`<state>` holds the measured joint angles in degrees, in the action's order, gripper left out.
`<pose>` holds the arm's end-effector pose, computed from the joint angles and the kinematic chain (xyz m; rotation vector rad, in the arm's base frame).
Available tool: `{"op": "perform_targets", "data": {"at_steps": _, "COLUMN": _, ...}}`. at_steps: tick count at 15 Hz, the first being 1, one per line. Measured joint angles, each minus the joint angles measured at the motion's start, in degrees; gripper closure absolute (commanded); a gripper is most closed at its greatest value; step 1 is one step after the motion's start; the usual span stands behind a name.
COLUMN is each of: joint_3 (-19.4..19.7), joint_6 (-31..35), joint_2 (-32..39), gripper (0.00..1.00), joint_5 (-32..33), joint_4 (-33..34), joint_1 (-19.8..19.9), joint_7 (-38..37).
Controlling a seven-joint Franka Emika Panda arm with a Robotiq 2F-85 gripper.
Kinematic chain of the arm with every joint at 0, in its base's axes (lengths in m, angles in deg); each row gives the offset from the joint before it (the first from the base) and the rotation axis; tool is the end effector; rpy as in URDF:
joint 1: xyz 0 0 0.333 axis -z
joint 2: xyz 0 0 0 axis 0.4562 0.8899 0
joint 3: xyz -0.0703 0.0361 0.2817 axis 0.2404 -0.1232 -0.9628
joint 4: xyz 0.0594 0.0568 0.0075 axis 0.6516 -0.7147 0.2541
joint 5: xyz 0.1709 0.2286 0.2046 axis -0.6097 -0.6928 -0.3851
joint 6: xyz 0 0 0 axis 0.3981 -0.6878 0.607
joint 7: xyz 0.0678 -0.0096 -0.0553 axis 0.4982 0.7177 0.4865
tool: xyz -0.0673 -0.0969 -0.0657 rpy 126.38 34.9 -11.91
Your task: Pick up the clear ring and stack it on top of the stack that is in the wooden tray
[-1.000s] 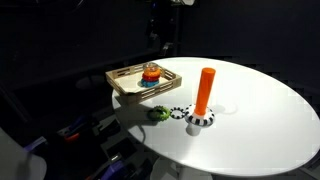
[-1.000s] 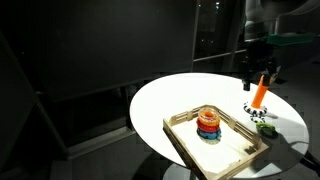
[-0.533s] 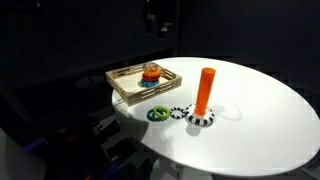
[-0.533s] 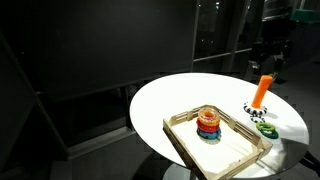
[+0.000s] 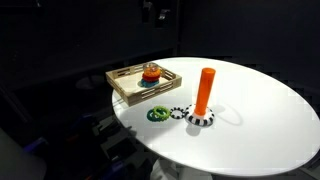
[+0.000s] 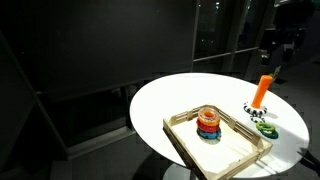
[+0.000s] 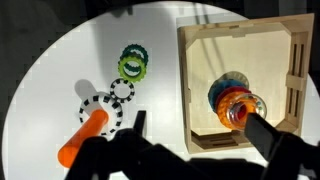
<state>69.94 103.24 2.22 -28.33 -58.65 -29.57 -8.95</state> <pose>0.4284 0.0254 0.4119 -3.0831 0.3426 0.1496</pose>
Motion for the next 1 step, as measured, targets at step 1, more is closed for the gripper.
{"op": "perform_targets", "data": {"at_steps": 1, "joint_3": 0.0, "joint_6": 0.0, "joint_2": 0.0, "gripper": 0.00, "joint_5": 0.0, "joint_4": -0.1, "joint_1": 0.1, "joint_7": 0.2}}
